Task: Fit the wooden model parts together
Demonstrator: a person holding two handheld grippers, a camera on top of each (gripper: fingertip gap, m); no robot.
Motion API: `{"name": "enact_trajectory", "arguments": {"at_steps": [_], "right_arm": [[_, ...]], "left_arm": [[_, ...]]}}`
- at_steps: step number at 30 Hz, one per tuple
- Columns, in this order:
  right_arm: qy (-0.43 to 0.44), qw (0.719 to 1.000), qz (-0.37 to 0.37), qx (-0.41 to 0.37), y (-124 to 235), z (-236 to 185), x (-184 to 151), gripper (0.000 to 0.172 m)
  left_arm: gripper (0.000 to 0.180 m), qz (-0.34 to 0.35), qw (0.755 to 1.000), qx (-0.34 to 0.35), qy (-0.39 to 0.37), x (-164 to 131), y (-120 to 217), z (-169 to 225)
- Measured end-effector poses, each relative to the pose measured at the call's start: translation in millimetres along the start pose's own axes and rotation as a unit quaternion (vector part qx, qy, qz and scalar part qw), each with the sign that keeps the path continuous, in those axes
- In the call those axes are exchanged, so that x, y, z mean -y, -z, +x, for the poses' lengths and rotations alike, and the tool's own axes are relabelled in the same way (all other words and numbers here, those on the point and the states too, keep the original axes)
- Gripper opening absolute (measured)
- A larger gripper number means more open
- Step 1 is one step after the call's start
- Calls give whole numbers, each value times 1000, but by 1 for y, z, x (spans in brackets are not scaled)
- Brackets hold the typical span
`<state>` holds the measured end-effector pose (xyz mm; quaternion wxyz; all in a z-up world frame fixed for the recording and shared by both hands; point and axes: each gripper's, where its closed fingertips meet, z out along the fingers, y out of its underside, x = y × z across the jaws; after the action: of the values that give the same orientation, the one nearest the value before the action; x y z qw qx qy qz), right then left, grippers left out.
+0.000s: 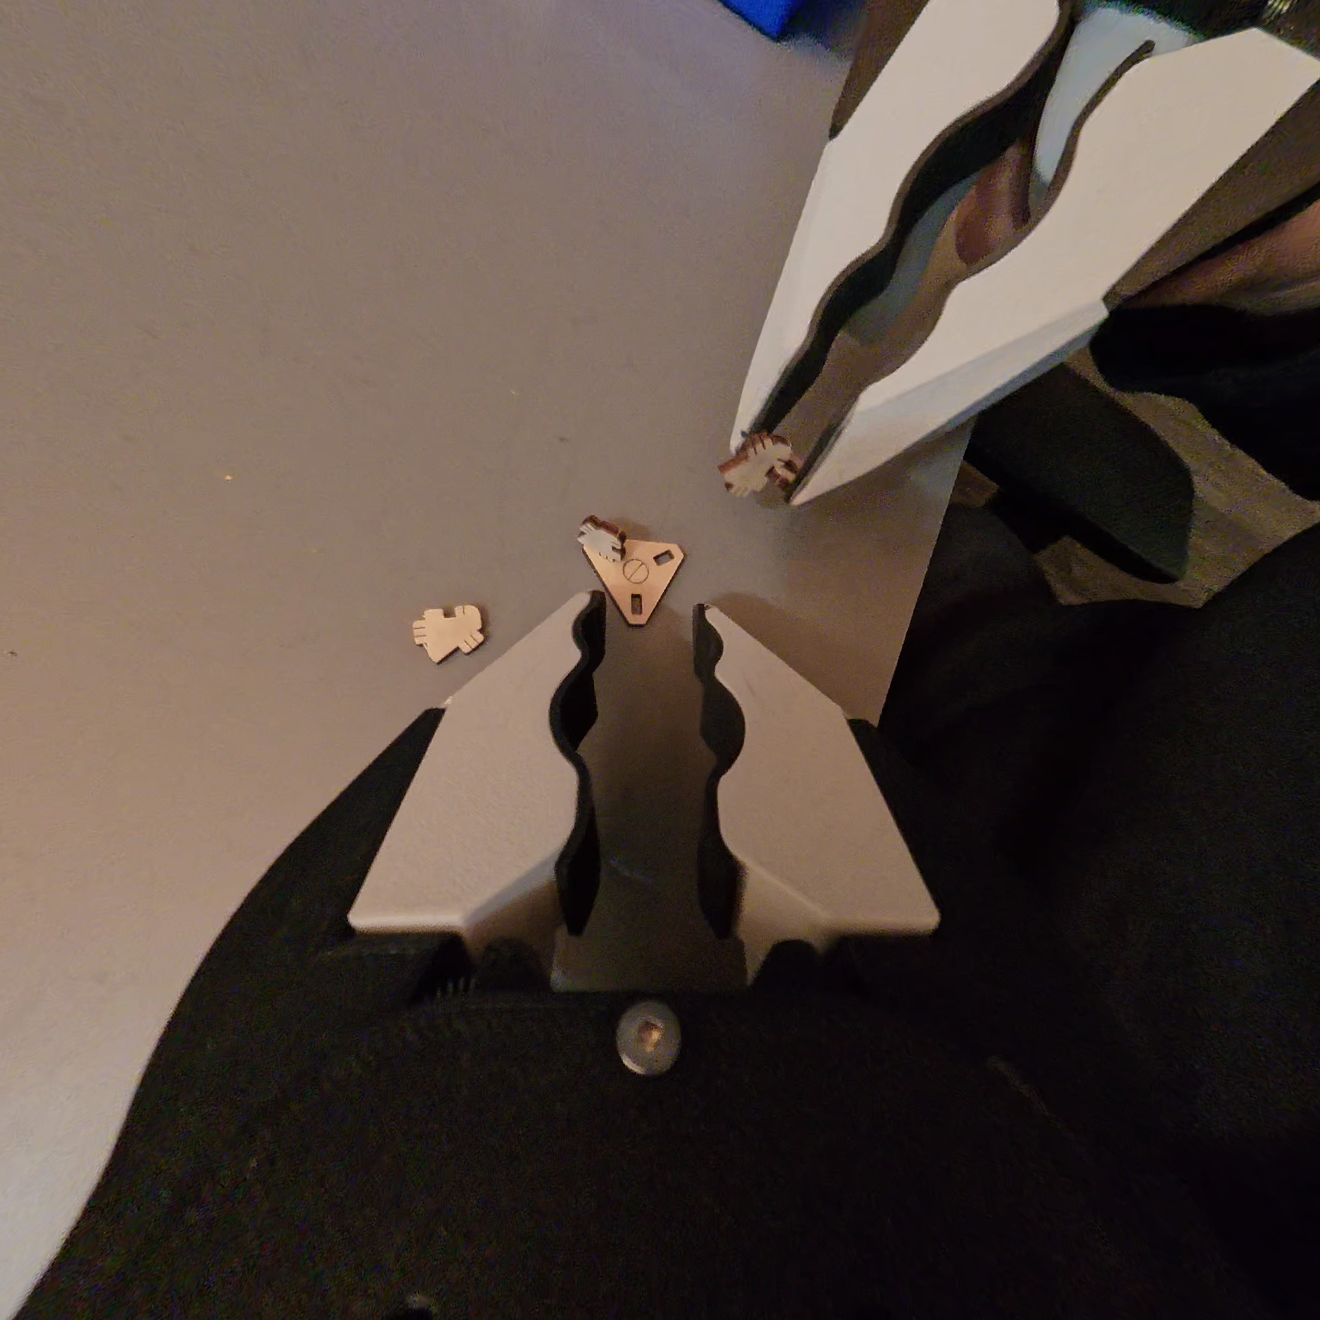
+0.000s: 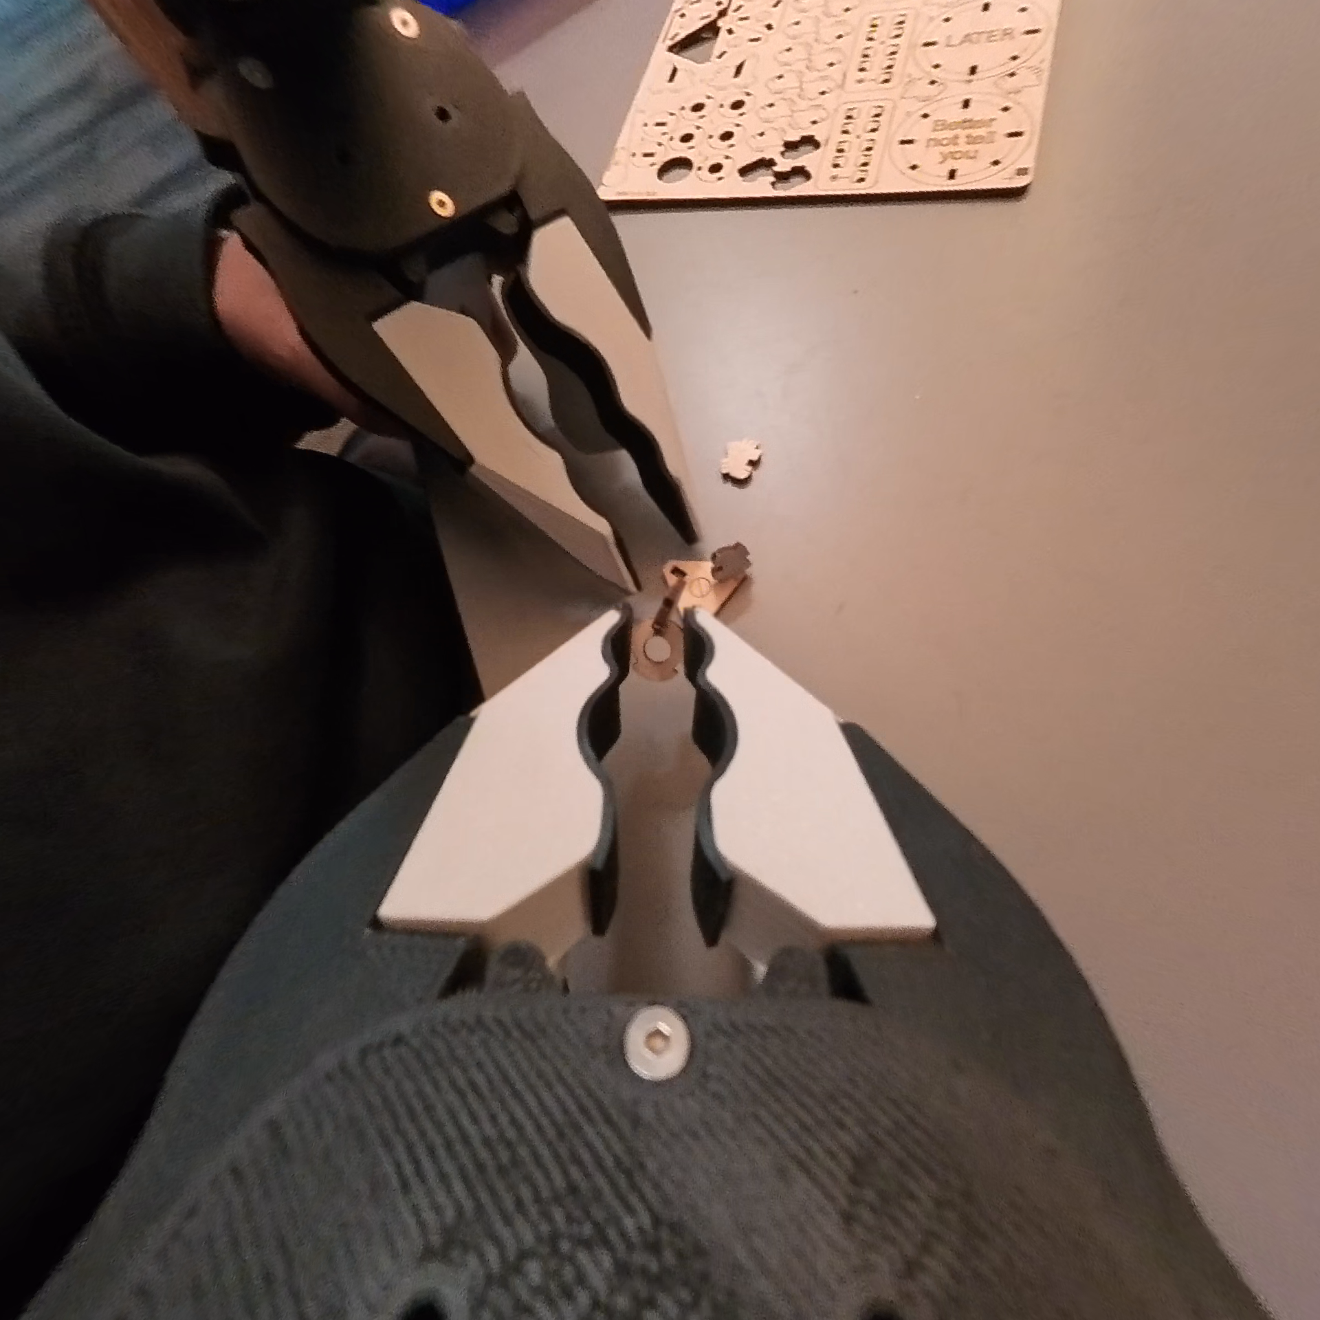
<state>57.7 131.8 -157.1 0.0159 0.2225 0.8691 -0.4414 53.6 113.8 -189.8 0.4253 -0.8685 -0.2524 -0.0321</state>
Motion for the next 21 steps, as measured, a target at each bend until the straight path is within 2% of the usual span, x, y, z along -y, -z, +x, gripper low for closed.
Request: {"name": "enact_trajectory", "arguments": {"at_steps": [2, 8, 12, 14, 17, 21], "right_arm": [[-12, 1000, 0, 13, -3, -2, 1, 12], [-21, 999, -38, 6, -16, -3, -4, 12], [-6, 996, -88, 11, -28, -11, -17, 13], [6, 995, -99, 10, -30, -14, -19, 19], [14, 994, -107, 1, -28, -14, -21, 30], [11, 996, -90, -16, -16, -11, -17, 32]], "left_arm": [[23, -2, 1000, -2, 4, 0, 0, 0], [20, 67, 997, -37, 20, 13, 14, 10], [20, 64, 995, -60, 41, 9, 16, 13], [20, 60, 995, -67, 41, 8, 15, 15], [19, 51, 995, -71, 38, 5, 14, 17], [18, 49, 995, -76, 36, 5, 14, 19]]}}
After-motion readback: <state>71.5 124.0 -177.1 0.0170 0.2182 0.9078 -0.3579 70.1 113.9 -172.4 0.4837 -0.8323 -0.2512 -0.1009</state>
